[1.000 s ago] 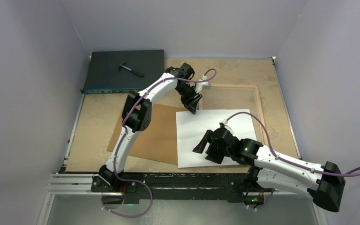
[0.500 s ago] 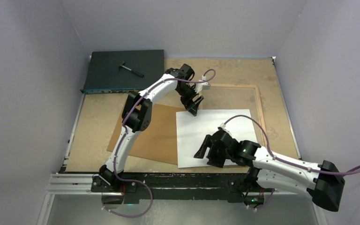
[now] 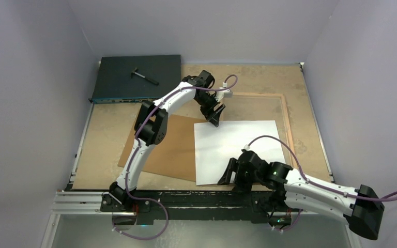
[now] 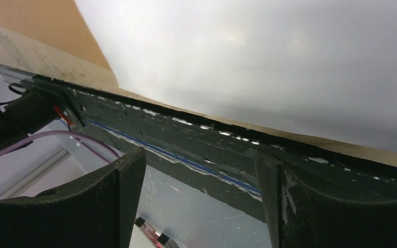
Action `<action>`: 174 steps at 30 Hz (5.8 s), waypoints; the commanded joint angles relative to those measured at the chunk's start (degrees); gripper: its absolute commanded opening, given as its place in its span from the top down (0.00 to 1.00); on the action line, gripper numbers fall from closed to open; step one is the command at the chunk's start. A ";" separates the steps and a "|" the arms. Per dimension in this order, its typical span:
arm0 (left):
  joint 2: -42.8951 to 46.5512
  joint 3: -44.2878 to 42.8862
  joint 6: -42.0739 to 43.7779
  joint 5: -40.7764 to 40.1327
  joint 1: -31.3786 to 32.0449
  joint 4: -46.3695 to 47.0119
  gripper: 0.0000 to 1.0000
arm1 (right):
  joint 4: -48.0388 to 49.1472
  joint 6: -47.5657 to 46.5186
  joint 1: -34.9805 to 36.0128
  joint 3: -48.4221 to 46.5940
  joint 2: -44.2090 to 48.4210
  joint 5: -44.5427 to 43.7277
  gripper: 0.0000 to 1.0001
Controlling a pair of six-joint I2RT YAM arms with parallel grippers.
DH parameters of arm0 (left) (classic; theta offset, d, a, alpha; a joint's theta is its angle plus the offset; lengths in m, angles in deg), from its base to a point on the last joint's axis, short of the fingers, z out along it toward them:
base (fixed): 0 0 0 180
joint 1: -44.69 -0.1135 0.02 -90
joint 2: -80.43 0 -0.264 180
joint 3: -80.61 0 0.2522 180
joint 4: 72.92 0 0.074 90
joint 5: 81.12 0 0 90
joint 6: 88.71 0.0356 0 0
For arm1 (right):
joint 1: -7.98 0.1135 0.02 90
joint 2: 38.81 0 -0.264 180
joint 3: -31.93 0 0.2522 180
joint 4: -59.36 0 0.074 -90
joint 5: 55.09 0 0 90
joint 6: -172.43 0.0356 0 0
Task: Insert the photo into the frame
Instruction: Turn over the photo from the photo frame, then adjust the photo frame item on the photo frame.
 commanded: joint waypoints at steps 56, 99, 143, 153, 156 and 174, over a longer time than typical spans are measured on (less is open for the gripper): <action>10.56 18.60 -4.59 6.87 -1.55 2.99 0.13 | -25.49 11.76 -0.11 -7.09 10.11 -10.43 0.13; 3.19 4.24 -0.42 18.60 1.57 -10.27 0.44 | -14.31 12.36 -0.13 -0.50 6.56 -6.98 0.17; 11.94 22.09 -29.57 15.43 -9.40 10.41 1.00 | -18.88 10.32 -0.05 -12.74 7.22 -15.30 0.16; 24.49 45.71 -56.16 13.94 -14.52 42.90 1.00 | -22.74 12.39 -0.07 -16.20 8.08 -19.28 0.15; 28.04 51.72 -62.97 12.13 -14.35 51.45 1.00 | -23.54 13.72 -0.06 -16.68 8.88 -20.84 0.15; 34.96 56.37 -56.39 -1.60 -12.58 43.62 1.00 | -11.56 8.62 -0.09 -9.84 0.12 -8.48 0.12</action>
